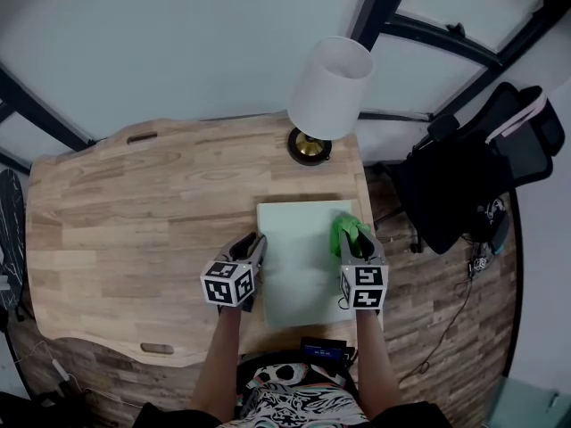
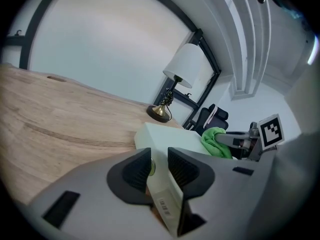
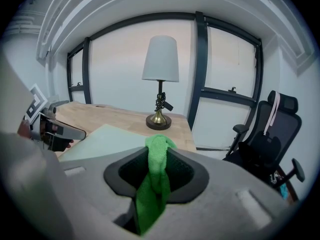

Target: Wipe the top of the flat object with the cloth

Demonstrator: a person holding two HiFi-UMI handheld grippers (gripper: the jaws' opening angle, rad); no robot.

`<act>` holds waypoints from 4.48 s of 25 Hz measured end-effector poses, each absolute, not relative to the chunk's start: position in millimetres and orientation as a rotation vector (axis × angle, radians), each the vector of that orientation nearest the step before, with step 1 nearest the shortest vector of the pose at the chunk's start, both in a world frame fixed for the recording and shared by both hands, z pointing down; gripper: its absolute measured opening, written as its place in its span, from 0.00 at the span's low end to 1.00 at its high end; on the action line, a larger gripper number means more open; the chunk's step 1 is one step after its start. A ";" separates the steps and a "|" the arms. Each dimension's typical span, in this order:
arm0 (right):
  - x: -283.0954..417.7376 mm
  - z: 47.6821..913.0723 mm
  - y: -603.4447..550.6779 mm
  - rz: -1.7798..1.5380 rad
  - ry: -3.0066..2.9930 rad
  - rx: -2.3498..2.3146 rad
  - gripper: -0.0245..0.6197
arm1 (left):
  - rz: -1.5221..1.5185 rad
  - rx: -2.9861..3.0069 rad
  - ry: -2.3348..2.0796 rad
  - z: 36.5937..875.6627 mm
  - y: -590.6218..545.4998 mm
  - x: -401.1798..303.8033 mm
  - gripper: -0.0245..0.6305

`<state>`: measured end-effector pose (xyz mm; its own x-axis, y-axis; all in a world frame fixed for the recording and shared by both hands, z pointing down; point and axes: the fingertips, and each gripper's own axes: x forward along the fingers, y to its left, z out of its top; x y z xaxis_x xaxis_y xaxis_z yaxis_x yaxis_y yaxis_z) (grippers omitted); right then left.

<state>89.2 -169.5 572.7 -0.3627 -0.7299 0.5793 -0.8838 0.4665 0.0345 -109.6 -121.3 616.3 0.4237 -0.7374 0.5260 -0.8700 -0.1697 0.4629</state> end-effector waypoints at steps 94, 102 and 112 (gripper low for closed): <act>63.5 602.5 -219.9 0.381 -2.152 1.264 0.18 | -0.065 1.620 -1.063 641.3 -98.3 -100.4 0.30; 58.5 602.2 -219.1 0.357 -2.137 1.252 0.18 | -0.062 1.624 -1.066 641.2 -98.6 -101.0 0.30; 40.8 602.0 -214.0 0.349 -2.161 1.203 0.18 | -0.072 1.618 -1.067 641.8 -98.6 -100.2 0.30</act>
<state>40.8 -214.0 602.0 -0.3822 -0.6664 0.6401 -0.8340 0.5472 0.0716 -100.2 -98.6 641.8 0.5864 -0.6589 0.4710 -0.5896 0.0514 0.8060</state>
